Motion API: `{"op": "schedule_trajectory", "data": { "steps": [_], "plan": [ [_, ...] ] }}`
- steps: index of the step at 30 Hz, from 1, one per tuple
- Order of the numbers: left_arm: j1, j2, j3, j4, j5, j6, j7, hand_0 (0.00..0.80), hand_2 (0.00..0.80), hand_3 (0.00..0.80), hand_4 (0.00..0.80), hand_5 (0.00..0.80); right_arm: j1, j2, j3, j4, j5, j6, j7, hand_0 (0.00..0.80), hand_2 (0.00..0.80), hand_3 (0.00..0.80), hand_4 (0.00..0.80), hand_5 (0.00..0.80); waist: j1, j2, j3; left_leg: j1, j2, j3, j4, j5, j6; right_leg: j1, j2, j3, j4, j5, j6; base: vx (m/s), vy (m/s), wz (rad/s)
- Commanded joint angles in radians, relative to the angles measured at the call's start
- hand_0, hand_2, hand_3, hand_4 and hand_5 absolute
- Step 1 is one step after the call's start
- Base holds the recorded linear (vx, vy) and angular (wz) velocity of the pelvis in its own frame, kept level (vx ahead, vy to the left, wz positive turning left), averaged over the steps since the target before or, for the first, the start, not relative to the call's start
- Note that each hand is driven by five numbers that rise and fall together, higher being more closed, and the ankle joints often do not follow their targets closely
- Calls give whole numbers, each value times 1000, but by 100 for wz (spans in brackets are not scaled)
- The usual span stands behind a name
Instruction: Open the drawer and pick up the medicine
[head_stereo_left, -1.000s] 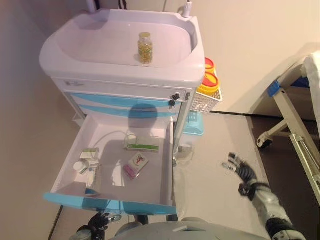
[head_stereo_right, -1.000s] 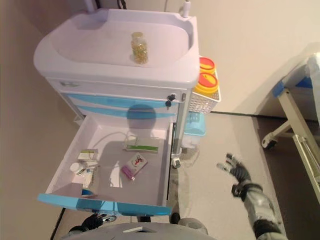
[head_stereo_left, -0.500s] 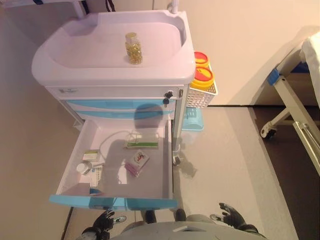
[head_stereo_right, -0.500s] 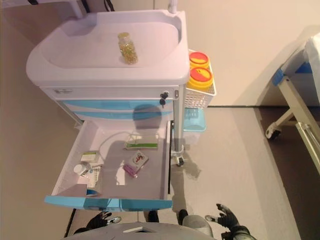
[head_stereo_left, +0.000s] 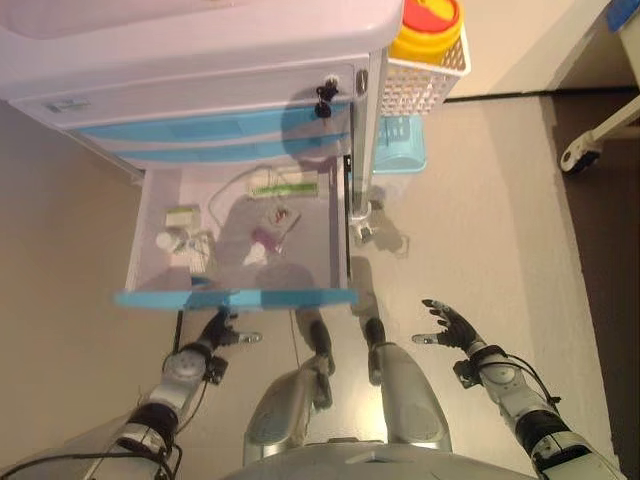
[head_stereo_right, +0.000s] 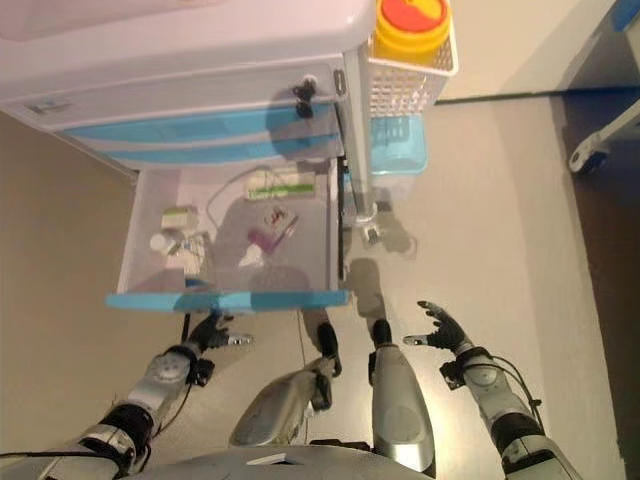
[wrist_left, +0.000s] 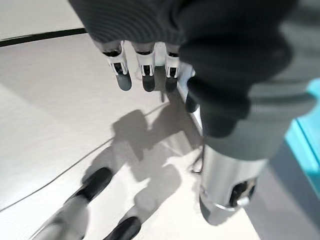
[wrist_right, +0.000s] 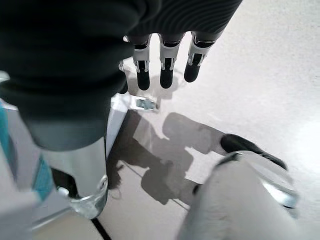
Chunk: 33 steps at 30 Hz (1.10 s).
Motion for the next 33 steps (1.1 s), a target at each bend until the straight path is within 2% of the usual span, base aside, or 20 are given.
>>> {"op": "schedule_trajectory", "data": {
  "steps": [1, 10, 15, 16, 17, 25, 33],
  "plan": [
    [-53, 73, 20, -123, -17, -7, 28, 0, 0, 0, 0, 0, 63, -35, 32, -61, 51, -4, -35, 0, 0, 0, 0, 0, -17, -20, -17, -67, 8, -56, 196, -139, 7, -17, -3, -57, 92, -36, 14, -31, -86, 8],
    [-209, 221, 57, -232, -25, 68, 25, 0, 0, 0, 0, 0, 73, -39, 6, -59, 96, -17, -92, 0, 0, 0, 0, 0, -22, -38, 33, -228, 9, -51, 354, -176, 22, -154, 10, -51, 217, -59, -8, -3, -17, 1],
    [-301, 281, 70, -228, -27, 99, 61, 0, 0, 0, 0, 0, 71, -35, 7, -62, 94, -21, -114, 0, 0, 0, 0, 0, -32, -39, 44, -293, 6, -46, 417, -201, 34, -217, 17, -37, 266, -64, -9, 21, 5, 0],
    [-328, 295, 75, -211, -30, 95, 78, 0, 0, 0, 0, 0, 74, -32, 12, -67, 88, -22, -117, 0, 0, 0, 0, 0, -37, -39, 48, -306, 3, -44, 434, -209, 38, -230, 19, -32, 276, -63, -10, 118, 33, -2],
    [-355, 304, 80, -191, -23, 91, 86, 0, 0, 0, 0, 0, 79, -30, 15, -74, 85, -22, -118, 0, 0, 0, 0, 0, -43, -41, 51, -308, -3, -49, 463, -246, 35, -234, 21, -21, 304, -94, -2, 121, 40, -3],
    [-585, 397, 88, -23, 29, 41, 296, 0, 0, 0, 0, 0, 75, -32, 54, -106, 77, -16, -139, 0, 0, 0, 0, 0, -71, -54, 54, -348, -1, -34, 514, -273, 40, -279, 42, 2, 341, -101, -2, 52, 30, -4],
    [-753, 394, 68, 81, 19, 45, 481, 0, 0, 0, 0, 0, 68, -28, 103, -76, 78, -34, -153, 0, 0, 0, 0, 0, -97, -73, 46, -357, 6, -28, 526, -287, 43, -294, 60, 27, 338, -97, -4, 41, 17, -2]
  ]
}}
